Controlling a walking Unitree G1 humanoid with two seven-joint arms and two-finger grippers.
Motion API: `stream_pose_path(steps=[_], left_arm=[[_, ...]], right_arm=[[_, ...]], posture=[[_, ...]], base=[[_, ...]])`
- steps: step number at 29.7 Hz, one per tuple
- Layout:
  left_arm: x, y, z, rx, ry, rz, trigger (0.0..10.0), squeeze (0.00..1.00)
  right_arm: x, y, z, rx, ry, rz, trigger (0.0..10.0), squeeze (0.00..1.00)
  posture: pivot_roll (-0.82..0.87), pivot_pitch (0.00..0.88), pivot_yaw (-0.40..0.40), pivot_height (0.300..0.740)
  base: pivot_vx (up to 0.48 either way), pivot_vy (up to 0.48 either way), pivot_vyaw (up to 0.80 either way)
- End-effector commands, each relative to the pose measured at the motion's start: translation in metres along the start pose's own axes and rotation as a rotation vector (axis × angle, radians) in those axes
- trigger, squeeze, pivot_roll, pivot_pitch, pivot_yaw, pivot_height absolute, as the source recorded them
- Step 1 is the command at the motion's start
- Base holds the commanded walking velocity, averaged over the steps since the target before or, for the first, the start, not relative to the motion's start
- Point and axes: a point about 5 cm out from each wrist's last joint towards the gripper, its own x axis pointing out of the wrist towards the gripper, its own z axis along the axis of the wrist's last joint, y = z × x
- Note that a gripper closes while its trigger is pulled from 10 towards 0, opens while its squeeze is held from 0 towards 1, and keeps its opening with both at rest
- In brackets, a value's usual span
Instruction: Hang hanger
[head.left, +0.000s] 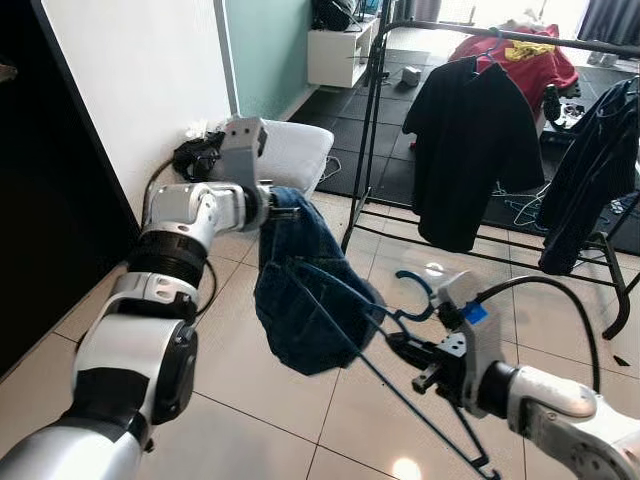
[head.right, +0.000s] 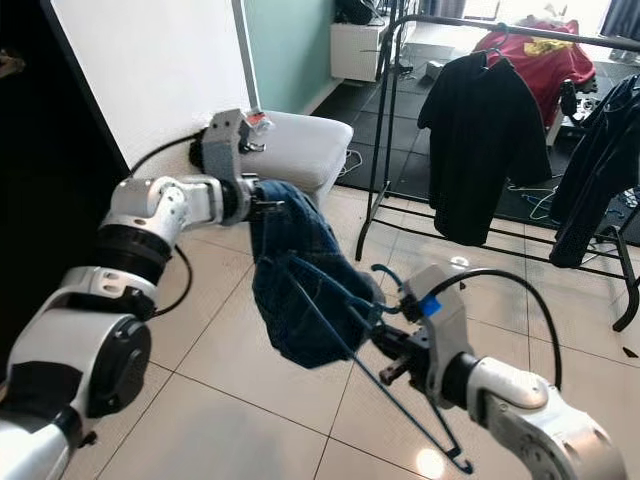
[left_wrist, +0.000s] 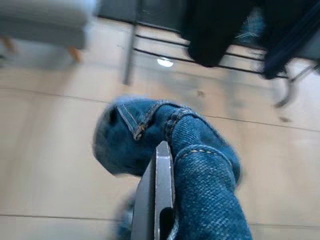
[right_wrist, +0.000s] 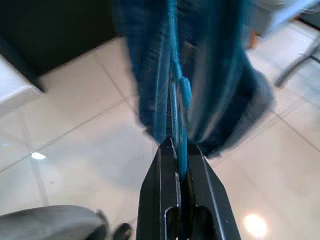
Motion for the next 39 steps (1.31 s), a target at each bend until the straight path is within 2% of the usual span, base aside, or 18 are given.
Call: stream_pose_path(steps=[1,2,4,5,6,7,9,10,11,12,15,16,18,23,26,32,36,39], left_arm=[[-0.005,0.004,0.012,0.067,-0.060,0.021,10.0,0.00],[-0.007,0.005,0.012,0.136,-0.074,0.049,10.0,0.00],[-0.007,0.005,0.012,0.136,-0.074,0.049,10.0,0.00],[-0.008,0.007,0.013,0.214,-0.092,0.076,10.0,0.00],[-0.008,0.007,0.013,0.214,-0.092,0.076,10.0,0.00],[-0.009,0.007,0.013,0.287,-0.105,0.095,10.0,0.00],[-0.011,-0.009,0.019,0.378,-0.153,0.024,10.0,0.00],[-0.012,-0.017,0.020,0.402,-0.167,-0.015,10.0,0.00],[-0.012,-0.017,0.020,0.402,-0.167,-0.015,10.0,0.00],[-0.014,-0.026,0.021,0.432,-0.175,-0.071,10.0,0.00],[-0.014,-0.032,0.021,0.451,-0.176,-0.103,10.0,0.00],[-0.014,-0.035,0.019,0.470,-0.162,-0.113,10.0,0.00],[-0.013,-0.037,0.017,0.486,-0.154,-0.116,10.0,0.00],[-0.010,-0.031,0.013,0.487,-0.128,-0.073,10.0,0.00],[-0.009,-0.021,0.007,0.417,-0.086,-0.014,10.0,0.00],[-0.010,-0.023,0.007,0.368,-0.083,-0.018,10.0,0.00],[-0.013,-0.030,0.010,0.329,-0.103,-0.049,10.0,0.00],[-0.021,-0.056,0.020,0.172,-0.160,-0.181,10.0,0.00]], right_arm=[[-0.002,-0.002,0.001,-0.006,0.007,-0.015,10.0,0.00],[-0.002,-0.001,0.003,-0.012,0.007,-0.020,10.0,0.00],[-0.002,-0.001,0.003,-0.012,0.007,-0.020,10.0,0.00],[-0.002,-0.001,0.004,-0.023,0.013,-0.024,10.0,0.00],[-0.002,-0.001,0.004,-0.023,0.013,-0.024,10.0,0.00],[-0.002,-0.001,0.005,-0.034,0.022,-0.029,10.0,0.00],[-0.004,-0.004,0.004,-0.052,0.039,-0.052,10.0,0.00],[-0.005,-0.005,0.004,-0.055,0.041,-0.058,10.0,0.00],[-0.005,-0.005,0.004,-0.055,0.041,-0.058,10.0,0.00],[-0.005,-0.006,0.004,-0.056,0.039,-0.060,10.0,0.00],[-0.004,-0.005,0.005,-0.056,0.037,-0.059,10.0,0.00],[-0.004,0.003,0.010,-0.026,-0.007,0.006,10.0,0.00],[-0.003,0.009,0.013,-0.004,-0.040,0.053,10.0,0.00],[-0.007,0.024,0.021,0.071,-0.127,0.188,10.0,0.00],[-0.015,0.043,0.025,0.115,-0.194,0.345,10.0,0.00],[-0.014,0.049,0.025,0.120,-0.201,0.372,10.0,0.00],[-0.011,0.050,0.022,0.104,-0.168,0.366,10.0,0.00],[-0.001,0.050,0.013,0.060,-0.083,0.322,10.0,0.00]], posture=[[-0.08,0.085,0.015,0.740],[-0.08,0.085,0.015,0.740],[-0.08,0.085,0.015,0.740],[-0.08,0.087,0.013,0.740],[-0.08,0.087,0.013,0.740],[-0.08,0.086,0.014,0.740],[-0.08,0.089,0.014,0.740],[-0.08,0.089,0.014,0.740],[-0.08,0.089,0.014,0.740],[-0.08,0.089,0.014,0.740],[-0.08,0.089,0.014,0.740],[-0.08,0.090,0.015,0.740],[-0.08,0.090,0.015,0.740],[-0.08,0.093,0.018,0.740],[-0.09,0.095,0.018,0.740],[-0.08,0.094,0.016,0.740],[-0.08,0.093,0.012,0.740],[-0.07,0.089,0.005,0.740]], base=[[0.000,0.000,0.00],[0.000,0.000,0.00],[0.000,0.000,0.00],[0.000,0.000,0.00],[0.000,0.000,0.00],[0.000,0.000,0.00],[0.000,0.000,0.00],[0.000,0.000,0.00],[0.000,0.000,0.00],[0.000,0.000,0.00],[0.000,0.000,0.00],[0.000,0.000,0.00],[0.000,0.000,0.00],[0.000,0.000,0.00],[0.000,0.000,0.00],[0.000,0.000,0.00],[0.000,0.000,0.00],[0.000,0.000,0.00]])
